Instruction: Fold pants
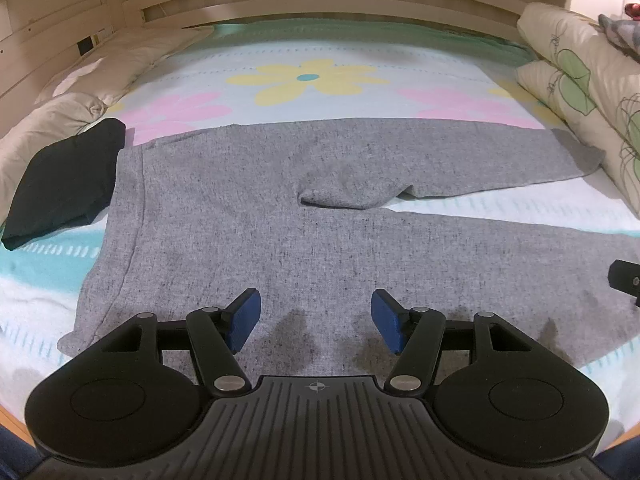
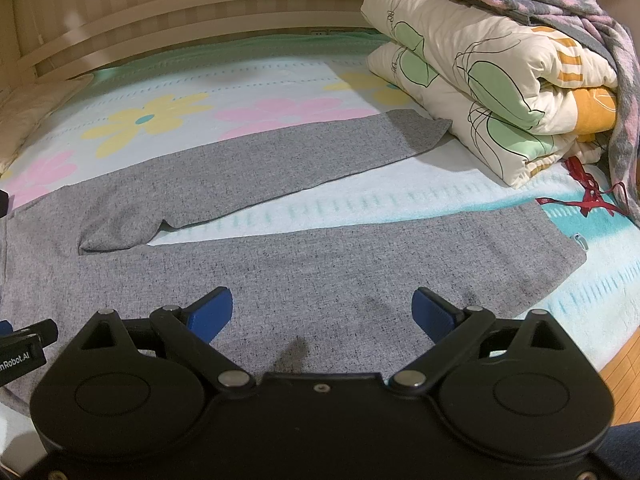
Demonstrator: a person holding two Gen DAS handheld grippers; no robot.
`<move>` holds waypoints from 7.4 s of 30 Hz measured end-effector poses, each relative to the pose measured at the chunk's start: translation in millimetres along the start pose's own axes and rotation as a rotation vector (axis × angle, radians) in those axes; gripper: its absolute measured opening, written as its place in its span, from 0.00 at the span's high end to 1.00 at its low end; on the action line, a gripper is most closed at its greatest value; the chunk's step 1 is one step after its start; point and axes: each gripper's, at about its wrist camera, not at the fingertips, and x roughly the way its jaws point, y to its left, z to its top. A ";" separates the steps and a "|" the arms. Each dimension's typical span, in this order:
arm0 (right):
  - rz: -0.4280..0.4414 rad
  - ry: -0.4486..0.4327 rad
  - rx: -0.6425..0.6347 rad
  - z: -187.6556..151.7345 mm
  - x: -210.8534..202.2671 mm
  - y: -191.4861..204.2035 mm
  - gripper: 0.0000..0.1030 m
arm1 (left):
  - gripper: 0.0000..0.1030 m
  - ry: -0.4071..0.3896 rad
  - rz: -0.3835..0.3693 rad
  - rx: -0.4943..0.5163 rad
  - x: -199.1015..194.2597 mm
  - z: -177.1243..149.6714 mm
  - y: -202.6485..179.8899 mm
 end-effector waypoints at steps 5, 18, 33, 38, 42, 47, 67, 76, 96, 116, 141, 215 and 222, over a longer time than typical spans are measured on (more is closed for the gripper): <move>0.000 0.002 -0.003 0.2 -0.4 0.3 0.06 | 0.42 0.001 -0.001 0.000 0.0 -0.2 0.1; -0.002 0.005 -0.004 0.5 0.4 0.9 0.06 | 0.42 0.003 0.002 0.004 -0.1 -0.3 -0.8; -0.002 0.018 -0.010 1.9 6.4 5.6 0.06 | 0.42 -0.094 0.086 0.089 0.4 -6.6 -6.2; 0.001 0.016 -0.029 3.4 5.9 10.3 0.06 | 0.42 -0.075 0.109 0.078 -4.6 -1.8 -4.7; 0.003 0.012 -0.064 2.9 6.7 12.5 0.07 | 0.42 -0.089 0.082 0.068 -13.8 3.3 -2.0; 0.006 0.005 -0.036 2.6 9.1 9.3 0.07 | 0.42 -0.107 0.052 0.128 -10.2 3.7 -9.1; -0.025 0.161 -0.019 73.8 42.2 11.0 0.16 | 0.42 -0.158 0.058 0.057 8.4 108.5 23.6; -0.053 0.193 0.041 144.2 142.0 5.7 0.23 | 0.42 -0.058 0.053 -0.023 94.4 169.1 29.3; -0.244 0.277 0.450 249.7 367.7 0.8 0.23 | 0.42 0.046 0.095 0.021 198.2 186.0 41.3; -0.152 0.376 0.267 185.4 307.3 -31.2 0.89 | 0.42 0.128 -0.017 -0.283 214.3 218.9 85.3; -0.098 0.328 0.272 177.1 269.1 -51.2 0.89 | 0.96 0.127 0.090 -0.223 194.2 209.3 64.2; -0.221 0.281 0.085 105.4 202.0 -128.6 0.85 | 0.94 0.160 -0.116 0.188 131.5 30.1 -42.4; -0.232 0.242 0.224 99.4 143.0 -194.6 0.90 | 0.89 0.137 -0.127 0.266 122.2 31.6 -42.8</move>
